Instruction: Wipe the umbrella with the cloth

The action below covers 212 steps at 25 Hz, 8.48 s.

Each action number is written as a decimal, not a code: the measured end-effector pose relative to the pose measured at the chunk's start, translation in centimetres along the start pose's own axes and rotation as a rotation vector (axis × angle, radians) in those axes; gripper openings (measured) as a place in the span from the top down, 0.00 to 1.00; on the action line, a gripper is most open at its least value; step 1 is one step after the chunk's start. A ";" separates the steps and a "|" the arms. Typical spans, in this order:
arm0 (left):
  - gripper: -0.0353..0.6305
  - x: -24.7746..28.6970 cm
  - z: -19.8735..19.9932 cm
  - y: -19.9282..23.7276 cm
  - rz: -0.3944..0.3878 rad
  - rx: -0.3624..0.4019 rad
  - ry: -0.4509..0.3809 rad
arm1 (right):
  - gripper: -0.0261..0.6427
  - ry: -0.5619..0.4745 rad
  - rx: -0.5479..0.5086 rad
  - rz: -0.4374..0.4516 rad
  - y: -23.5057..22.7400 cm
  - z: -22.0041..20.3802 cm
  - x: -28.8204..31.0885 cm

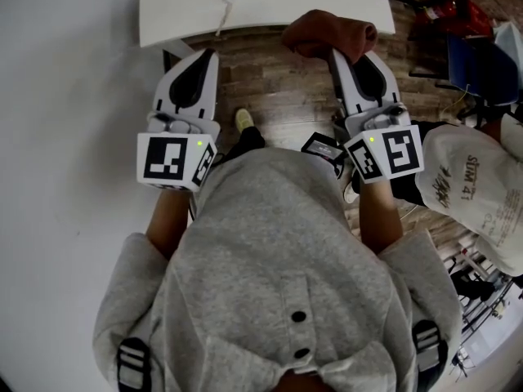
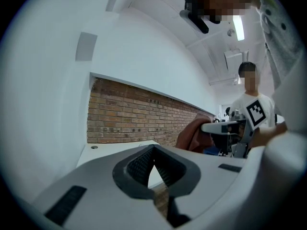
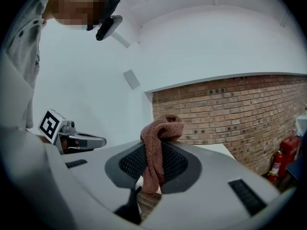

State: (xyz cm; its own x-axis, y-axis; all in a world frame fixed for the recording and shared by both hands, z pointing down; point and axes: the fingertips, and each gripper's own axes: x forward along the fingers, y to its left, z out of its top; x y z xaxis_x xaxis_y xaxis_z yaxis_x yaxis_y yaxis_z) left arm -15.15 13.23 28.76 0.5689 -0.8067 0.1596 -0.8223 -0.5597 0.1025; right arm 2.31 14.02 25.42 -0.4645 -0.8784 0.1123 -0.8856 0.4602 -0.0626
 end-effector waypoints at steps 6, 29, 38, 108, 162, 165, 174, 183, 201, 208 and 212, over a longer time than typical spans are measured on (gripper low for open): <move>0.92 1.1 1.3 2.4 -0.032 0.008 -0.015 | 0.85 -0.019 -0.016 -0.017 0.9 1.4 2.8; 0.92 2.5 2.8 4.7 -0.051 -0.008 -0.035 | 0.85 -0.044 -0.043 -0.047 0.5 3.6 5.6; 0.92 5.5 3.0 4.8 -0.038 0.001 -0.029 | 0.85 -0.038 -0.024 -0.048 -2.7 3.0 7.5; 0.56 32.7 -19.1 13.0 -0.028 0.015 0.711 | 0.85 0.226 -0.203 0.065 -29.0 -2.4 31.2; 0.70 32.7 -23.1 14.8 -0.037 0.042 0.781 | 0.85 0.521 0.575 0.474 -9.1 -15.8 45.4; 0.70 32.6 -23.1 14.8 -0.040 0.038 0.781 | 0.85 0.579 0.461 0.340 -13.1 -17.3 46.1; 0.70 32.6 -23.5 14.9 -0.042 0.041 0.773 | 0.85 0.600 0.150 0.195 -21.2 -16.2 46.2; 0.70 32.5 -23.5 15.1 -0.039 0.039 0.770 | 0.85 0.540 0.181 0.072 -28.8 -13.8 46.5; 0.70 32.8 -25.0 15.8 -0.025 0.039 0.747 | 0.85 0.564 0.070 -0.061 -35.5 -18.1 40.6; 0.70 32.6 -24.9 15.5 -0.015 0.033 0.744 | 0.85 0.561 0.118 0.042 -29.2 -20.6 38.3; 0.70 32.7 -25.0 15.4 -0.015 0.029 0.741 | 0.85 0.553 0.173 0.060 -27.3 -21.4 37.3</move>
State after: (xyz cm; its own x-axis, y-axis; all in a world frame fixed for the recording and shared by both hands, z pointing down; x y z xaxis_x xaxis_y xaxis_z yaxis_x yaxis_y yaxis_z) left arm -9.41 -17.05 60.06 0.4178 -0.4651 0.7804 -0.8082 -0.5827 0.0854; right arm 9.05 -28.57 52.49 -0.4877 -0.6324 0.6019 -0.8659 0.4384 -0.2409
